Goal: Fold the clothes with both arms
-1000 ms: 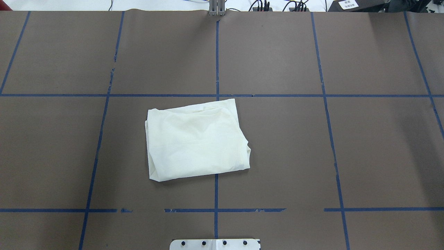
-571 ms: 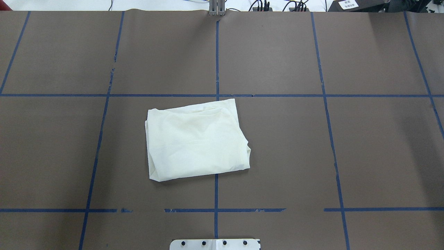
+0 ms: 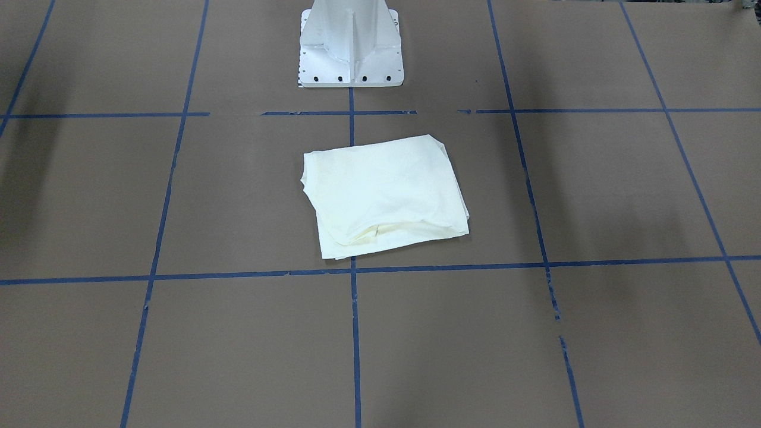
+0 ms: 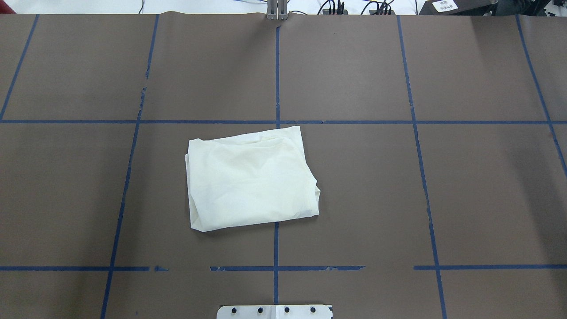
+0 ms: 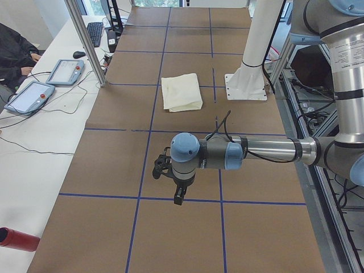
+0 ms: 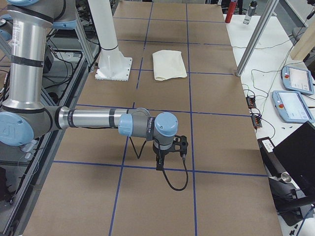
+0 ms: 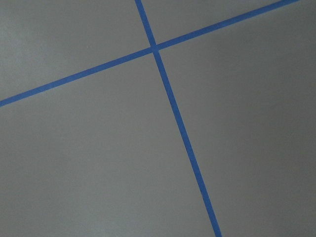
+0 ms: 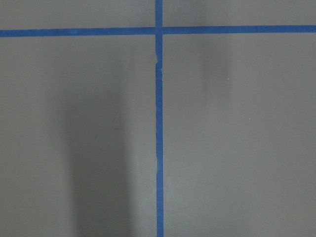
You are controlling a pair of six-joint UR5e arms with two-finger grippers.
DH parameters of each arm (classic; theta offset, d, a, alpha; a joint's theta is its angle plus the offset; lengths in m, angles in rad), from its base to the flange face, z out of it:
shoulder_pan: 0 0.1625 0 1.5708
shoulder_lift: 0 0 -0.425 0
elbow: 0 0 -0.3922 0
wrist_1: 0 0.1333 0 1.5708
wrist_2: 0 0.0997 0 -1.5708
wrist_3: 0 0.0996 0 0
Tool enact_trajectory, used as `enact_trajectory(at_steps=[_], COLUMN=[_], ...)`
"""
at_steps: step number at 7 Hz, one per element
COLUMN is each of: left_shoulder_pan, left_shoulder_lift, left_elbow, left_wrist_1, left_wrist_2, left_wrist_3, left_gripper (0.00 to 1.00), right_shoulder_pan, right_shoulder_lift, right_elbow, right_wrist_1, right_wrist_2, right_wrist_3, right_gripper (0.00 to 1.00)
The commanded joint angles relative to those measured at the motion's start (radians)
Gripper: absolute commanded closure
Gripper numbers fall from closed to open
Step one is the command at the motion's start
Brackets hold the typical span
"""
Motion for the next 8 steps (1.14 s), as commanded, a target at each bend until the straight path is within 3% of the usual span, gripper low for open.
enact_trajectory(at_steps=[1, 8], left_shoulder_pan=[0.000, 0.000], left_shoulder_lift=[0.008, 0.001], left_elbow=[-0.002, -0.011], left_wrist_1=[-0.002, -0.004], left_wrist_2=[-0.007, -0.002], left_wrist_3=[-0.007, -0.016], left_gripper=[0.01, 0.01], right_shoulder_pan=[-0.001, -0.001], right_shoulder_lift=[0.002, 0.014], right_elbow=[0.008, 0.008], right_wrist_1=[0.001, 0.001], right_wrist_2=[-0.004, -0.004], right_wrist_3=[-0.002, -0.002], right_gripper=[0.00, 0.00])
